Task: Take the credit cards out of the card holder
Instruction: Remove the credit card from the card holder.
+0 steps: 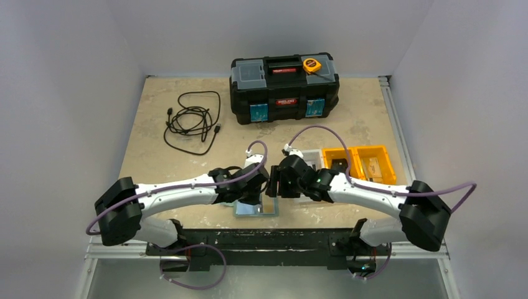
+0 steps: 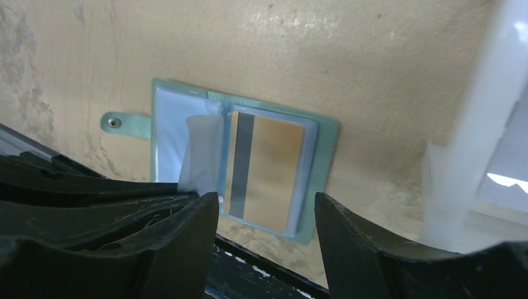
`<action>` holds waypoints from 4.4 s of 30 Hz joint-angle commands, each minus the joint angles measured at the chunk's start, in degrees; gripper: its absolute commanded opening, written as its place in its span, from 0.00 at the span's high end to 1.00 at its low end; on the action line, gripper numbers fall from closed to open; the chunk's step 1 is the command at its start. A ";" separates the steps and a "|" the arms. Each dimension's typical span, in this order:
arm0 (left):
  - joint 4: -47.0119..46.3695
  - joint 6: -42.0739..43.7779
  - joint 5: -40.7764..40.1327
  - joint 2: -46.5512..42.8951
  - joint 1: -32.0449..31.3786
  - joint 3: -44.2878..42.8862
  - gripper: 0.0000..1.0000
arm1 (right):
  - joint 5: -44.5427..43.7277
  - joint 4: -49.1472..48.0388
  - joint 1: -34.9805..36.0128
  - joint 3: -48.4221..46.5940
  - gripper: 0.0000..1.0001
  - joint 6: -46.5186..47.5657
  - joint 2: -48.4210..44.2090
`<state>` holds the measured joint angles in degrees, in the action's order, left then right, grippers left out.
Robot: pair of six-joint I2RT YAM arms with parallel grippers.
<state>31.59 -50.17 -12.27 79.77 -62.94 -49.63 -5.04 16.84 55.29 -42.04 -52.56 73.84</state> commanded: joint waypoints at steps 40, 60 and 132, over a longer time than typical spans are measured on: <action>18.95 -11.24 -11.64 -31.94 4.23 9.76 0.63 | 7.19 -12.75 9.40 -17.45 0.59 -1.07 30.93; -0.91 -5.34 1.84 -13.59 3.89 6.21 0.65 | -4.25 -0.17 5.97 -4.41 0.58 -3.55 2.64; -33.06 -5.23 36.32 -10.73 28.38 28.73 1.00 | -5.16 -1.66 5.80 -2.08 1.00 -2.75 20.13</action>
<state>2.72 -55.94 22.04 69.93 -35.66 -22.22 -8.03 10.07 61.32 -45.60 -55.59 91.02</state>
